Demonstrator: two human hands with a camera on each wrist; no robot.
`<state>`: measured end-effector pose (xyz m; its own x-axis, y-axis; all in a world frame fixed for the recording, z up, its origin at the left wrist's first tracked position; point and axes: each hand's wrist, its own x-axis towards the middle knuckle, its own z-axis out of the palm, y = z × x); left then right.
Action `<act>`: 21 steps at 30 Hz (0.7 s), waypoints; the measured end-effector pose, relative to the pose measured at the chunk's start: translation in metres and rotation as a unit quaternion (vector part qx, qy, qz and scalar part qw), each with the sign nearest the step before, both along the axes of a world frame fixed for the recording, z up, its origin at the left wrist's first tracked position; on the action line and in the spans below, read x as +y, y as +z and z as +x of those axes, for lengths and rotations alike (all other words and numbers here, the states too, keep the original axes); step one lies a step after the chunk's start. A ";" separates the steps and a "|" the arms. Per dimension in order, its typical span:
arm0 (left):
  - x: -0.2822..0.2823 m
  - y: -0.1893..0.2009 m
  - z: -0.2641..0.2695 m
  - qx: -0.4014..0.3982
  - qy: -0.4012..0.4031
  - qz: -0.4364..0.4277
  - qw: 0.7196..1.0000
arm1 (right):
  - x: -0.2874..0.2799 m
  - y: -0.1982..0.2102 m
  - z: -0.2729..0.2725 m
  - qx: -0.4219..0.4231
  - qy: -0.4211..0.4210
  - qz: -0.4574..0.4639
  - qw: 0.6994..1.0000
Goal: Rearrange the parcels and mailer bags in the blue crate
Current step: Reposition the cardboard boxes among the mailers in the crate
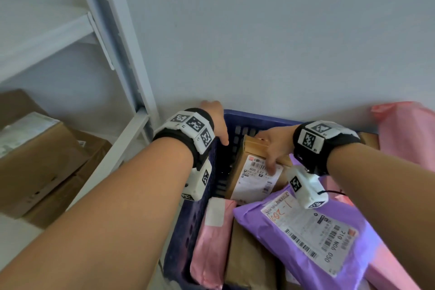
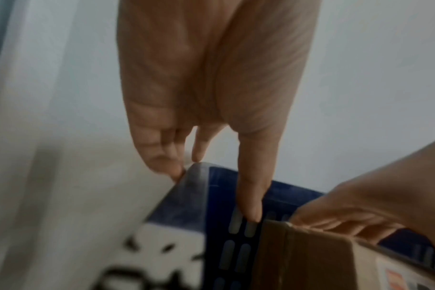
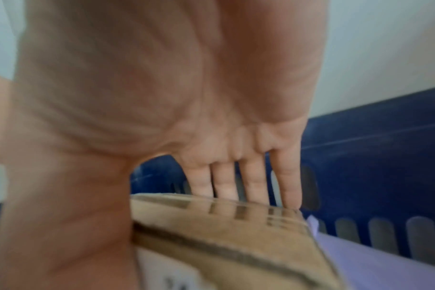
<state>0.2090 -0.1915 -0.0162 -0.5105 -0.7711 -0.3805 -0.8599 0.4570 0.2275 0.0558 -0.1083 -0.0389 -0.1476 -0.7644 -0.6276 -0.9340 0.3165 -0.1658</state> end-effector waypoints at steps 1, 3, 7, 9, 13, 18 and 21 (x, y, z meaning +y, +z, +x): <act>0.002 0.003 -0.004 0.024 -0.024 -0.023 0.999 | 0.002 0.004 -0.002 -0.012 -0.008 -0.015 1.000; 0.008 0.006 -0.013 0.073 -0.086 -0.028 0.993 | 0.006 0.008 -0.002 -0.037 -0.026 -0.050 0.998; 0.023 0.000 -0.020 0.035 -0.131 0.087 0.987 | 0.012 0.008 -0.001 -0.107 -0.062 -0.094 0.988; 0.025 -0.007 -0.018 0.028 -0.113 0.087 0.989 | 0.017 0.008 -0.003 -0.136 -0.086 -0.108 0.981; 0.023 -0.008 -0.016 0.064 -0.067 0.082 0.992 | 0.022 0.009 -0.005 -0.115 -0.088 -0.117 0.982; 0.028 0.005 -0.021 0.090 -0.039 0.071 0.993 | 0.040 0.010 0.014 0.053 -0.091 -0.136 0.985; 0.030 0.007 -0.017 0.077 -0.036 0.052 0.995 | 0.056 0.010 0.011 0.012 -0.129 -0.105 0.986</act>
